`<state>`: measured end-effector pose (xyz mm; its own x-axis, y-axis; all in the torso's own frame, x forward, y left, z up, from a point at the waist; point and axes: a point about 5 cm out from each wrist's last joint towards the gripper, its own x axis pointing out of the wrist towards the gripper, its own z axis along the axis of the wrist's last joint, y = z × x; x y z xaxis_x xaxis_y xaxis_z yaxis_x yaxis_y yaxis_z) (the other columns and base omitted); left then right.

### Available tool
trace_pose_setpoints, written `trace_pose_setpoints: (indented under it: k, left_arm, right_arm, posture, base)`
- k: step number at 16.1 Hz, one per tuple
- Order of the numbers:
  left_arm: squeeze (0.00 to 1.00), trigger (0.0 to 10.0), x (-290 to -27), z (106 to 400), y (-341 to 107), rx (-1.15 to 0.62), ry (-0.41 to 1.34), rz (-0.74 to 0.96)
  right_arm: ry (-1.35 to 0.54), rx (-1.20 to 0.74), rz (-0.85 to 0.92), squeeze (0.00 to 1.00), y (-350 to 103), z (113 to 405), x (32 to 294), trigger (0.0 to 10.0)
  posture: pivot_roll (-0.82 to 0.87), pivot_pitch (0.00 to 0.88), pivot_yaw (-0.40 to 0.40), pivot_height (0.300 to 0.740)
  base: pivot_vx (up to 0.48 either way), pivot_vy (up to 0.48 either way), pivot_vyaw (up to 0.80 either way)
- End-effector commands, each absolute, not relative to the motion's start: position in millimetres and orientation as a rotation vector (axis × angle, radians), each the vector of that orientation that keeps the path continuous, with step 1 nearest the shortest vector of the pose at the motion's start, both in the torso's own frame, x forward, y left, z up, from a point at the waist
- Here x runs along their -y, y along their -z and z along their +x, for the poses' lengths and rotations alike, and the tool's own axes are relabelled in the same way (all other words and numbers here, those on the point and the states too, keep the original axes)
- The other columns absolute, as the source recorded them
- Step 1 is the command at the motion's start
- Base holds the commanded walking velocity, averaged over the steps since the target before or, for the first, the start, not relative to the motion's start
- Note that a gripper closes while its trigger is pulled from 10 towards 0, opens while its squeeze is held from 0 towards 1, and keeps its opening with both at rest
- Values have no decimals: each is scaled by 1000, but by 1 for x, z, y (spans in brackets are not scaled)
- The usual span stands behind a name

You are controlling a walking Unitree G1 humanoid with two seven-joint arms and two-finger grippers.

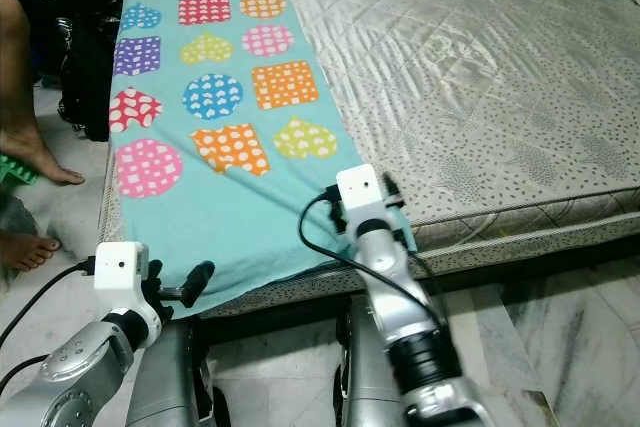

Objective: Clean up the room

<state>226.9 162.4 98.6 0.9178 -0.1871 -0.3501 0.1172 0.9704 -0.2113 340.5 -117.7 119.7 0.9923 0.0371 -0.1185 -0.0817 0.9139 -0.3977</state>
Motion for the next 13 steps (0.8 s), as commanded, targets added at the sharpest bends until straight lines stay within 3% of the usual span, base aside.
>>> trace_pose_setpoints:
  k: [1,8,12,13]
  left_arm:
    - [0,10000,-165,225,-95,-388,139,-187]
    - [0,10000,-165,225,-94,-391,142,-191]
    - [0,10000,-165,227,-93,-394,146,-193]
    - [0,10000,-165,227,-93,-394,146,-192]
  right_arm:
    - [-66,-118,-475,0,-112,340,121,10000]
    - [-113,-196,-556,0,-88,317,151,10000]
    - [-123,-209,-433,0,-89,318,137,10000]
    - [-151,-201,-385,0,-93,323,120,10000]
  posture:
    - [-26,164,3,543]
    - [-39,166,8,543]
    - [-42,167,14,543]
    - [-40,166,14,543]
  base:
    - [0,0,0]
    - [0,0,0]
    - [0,0,0]
    - [0,0,0]
